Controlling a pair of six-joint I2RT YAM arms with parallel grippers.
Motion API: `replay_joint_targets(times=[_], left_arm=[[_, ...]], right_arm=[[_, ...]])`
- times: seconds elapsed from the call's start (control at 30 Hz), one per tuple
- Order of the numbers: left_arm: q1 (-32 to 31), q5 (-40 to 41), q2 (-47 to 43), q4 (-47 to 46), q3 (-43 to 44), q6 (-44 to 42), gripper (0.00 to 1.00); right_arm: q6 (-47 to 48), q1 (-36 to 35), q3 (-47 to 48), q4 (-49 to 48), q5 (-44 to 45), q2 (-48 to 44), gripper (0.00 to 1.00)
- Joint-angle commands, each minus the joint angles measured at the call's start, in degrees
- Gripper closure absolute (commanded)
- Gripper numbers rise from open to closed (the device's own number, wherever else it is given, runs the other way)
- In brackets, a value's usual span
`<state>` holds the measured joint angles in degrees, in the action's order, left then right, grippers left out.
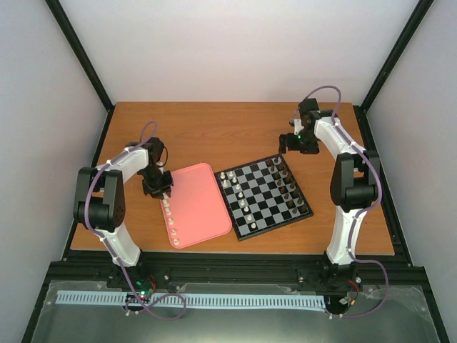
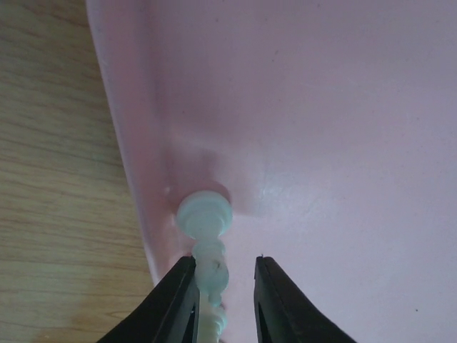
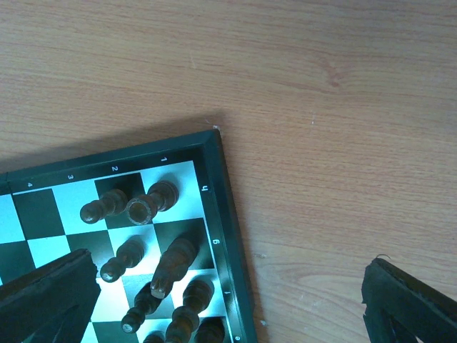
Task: Set up the chess pieces on the board
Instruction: Pick up the chess piece from the storage box, then place the chess piece on the chessboard.
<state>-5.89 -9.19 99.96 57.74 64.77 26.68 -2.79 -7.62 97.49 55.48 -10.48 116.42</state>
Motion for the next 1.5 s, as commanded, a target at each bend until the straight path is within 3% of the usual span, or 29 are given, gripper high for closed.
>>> replay_joint_targets(times=[0.0,0.2,0.47,0.7,0.97,1.47], left_arm=[[0.5,0.3,1.4,-0.9,1.6,-0.9,0.79],[0.5,-0.1,1.8,-0.6,1.9,-1.3,0.99],[-0.6,0.9,-1.0,6.6,8.6,-2.7,0.99],[-13.5,1.2,-0.3,14.2,19.8,-1.2,0.99],[-28.4,0.7,6.7,13.6,26.4,2.3,0.99],[-32.4,1.5,20.5,12.0,39.8,1.3,0.99]], right_arm=[[0.5,0.5,-0.1,-0.2,0.7,-1.3,0.00],[0.5,0.5,-0.2,-0.2,1.0,-1.5,0.00],[0.3,0.5,0.0,-0.3,0.5,-1.3,0.00],[0.3,0.5,0.0,-0.4,0.3,-1.3,0.00],[0.4,0.5,-0.5,-0.6,0.4,-1.8,0.00],[0.5,0.6,-0.6,-0.8,0.3,-2.0,0.00]])
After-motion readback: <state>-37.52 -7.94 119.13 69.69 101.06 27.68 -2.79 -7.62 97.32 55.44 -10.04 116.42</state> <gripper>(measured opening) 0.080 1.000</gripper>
